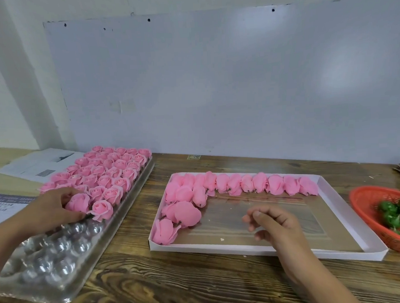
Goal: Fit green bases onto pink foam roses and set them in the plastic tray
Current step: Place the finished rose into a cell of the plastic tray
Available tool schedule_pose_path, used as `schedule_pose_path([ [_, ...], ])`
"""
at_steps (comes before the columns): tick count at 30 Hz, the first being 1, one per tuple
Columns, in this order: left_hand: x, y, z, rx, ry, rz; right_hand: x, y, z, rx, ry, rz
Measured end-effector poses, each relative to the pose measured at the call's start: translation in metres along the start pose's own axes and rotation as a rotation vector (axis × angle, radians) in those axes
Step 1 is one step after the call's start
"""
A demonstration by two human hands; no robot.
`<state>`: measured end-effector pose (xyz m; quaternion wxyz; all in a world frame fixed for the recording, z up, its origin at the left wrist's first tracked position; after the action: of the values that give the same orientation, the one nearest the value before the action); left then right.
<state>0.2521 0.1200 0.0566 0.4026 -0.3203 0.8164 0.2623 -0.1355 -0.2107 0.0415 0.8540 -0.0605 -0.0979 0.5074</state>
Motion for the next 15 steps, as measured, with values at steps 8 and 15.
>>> schedule_pose_path([
  [8,0.0,-0.004,-0.012,-0.053,-0.152,0.053,0.0,0.001,0.001,0.001,0.002,0.005],
  [15,0.004,-0.008,-0.014,-0.073,-0.216,0.101,0.0,0.001,0.001,-0.007,0.004,0.009],
])
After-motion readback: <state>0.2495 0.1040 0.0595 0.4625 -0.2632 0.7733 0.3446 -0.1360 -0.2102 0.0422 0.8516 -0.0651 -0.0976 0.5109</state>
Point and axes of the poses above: each hand's wrist, its own y-axis away from the middle knuckle, its own x-axis out of the palm, z = x × y, the point moved 4 cm from there along -y, towards the middle knuckle, and after that the axes turned 15 degrees about z, right-handed, at the moved point
